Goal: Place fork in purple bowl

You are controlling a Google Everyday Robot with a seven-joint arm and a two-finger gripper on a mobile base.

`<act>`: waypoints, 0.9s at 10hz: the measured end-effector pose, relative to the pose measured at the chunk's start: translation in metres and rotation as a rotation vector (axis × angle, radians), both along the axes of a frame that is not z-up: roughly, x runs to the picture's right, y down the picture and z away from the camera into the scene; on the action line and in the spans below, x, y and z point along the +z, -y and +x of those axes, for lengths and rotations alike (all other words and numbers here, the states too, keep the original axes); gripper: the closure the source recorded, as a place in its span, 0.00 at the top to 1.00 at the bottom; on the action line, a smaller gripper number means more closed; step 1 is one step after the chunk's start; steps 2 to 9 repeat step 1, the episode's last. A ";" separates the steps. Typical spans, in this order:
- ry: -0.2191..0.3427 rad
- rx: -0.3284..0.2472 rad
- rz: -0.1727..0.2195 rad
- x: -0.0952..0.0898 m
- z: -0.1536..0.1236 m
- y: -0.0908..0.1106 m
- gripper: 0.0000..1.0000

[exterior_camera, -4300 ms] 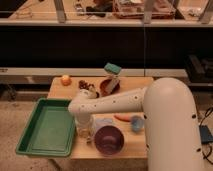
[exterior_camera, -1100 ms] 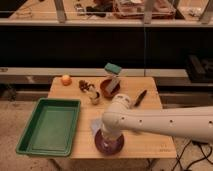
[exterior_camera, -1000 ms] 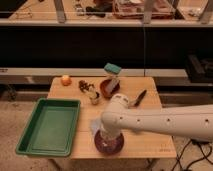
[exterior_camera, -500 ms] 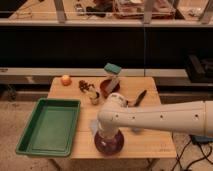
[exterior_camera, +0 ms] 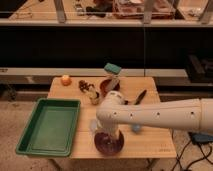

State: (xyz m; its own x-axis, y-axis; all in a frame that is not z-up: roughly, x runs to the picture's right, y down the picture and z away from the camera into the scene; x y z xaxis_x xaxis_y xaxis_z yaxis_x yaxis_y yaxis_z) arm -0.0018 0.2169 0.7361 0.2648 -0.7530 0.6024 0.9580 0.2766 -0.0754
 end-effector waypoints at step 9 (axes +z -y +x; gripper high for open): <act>-0.003 0.015 0.001 0.000 0.002 0.002 0.80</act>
